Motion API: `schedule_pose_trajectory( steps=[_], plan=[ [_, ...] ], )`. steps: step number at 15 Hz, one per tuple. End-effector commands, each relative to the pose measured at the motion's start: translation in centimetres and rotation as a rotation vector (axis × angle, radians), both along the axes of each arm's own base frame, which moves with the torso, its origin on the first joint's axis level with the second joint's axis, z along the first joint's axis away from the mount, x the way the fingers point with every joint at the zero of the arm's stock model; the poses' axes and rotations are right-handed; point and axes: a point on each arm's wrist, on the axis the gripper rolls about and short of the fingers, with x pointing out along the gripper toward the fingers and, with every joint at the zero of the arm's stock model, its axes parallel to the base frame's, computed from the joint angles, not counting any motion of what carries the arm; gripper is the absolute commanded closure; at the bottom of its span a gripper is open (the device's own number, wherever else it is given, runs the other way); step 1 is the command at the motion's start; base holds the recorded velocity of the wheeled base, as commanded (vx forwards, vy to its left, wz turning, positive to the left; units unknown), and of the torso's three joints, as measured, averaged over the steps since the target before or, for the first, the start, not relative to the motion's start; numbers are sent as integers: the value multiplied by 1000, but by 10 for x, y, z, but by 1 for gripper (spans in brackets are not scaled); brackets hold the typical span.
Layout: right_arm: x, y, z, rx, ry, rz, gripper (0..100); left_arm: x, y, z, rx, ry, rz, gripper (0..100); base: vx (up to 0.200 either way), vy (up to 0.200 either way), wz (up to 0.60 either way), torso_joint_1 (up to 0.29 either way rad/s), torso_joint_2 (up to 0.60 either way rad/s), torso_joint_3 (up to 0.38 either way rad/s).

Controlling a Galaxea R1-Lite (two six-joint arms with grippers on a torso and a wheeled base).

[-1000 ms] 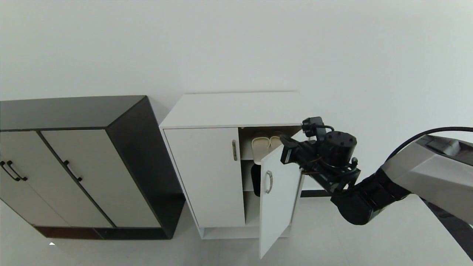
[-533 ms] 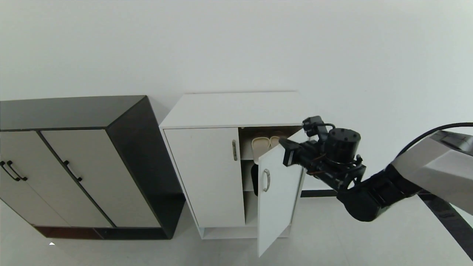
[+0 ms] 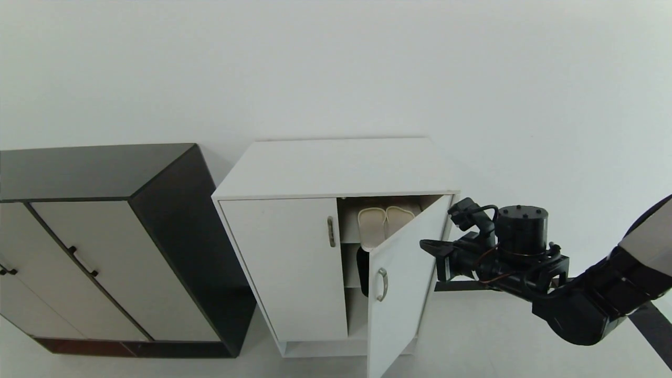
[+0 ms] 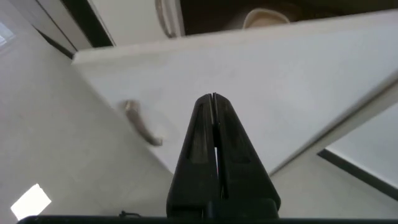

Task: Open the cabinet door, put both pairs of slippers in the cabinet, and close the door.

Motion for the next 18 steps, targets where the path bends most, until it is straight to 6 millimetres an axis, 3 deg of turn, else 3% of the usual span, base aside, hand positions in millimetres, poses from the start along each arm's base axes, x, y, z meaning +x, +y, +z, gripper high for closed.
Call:
schedule_pose_trajectory(
  steps=[1,18],
  plan=[
    [2,1,-2,-1,0,1,100,0,0,0,0,1,0,100,0,0,0,0,0,0],
    [53,18,-37,-10,7,-78,100,0,0,0,0,1,0,100,0,0,0,0,0,0]
  ],
)
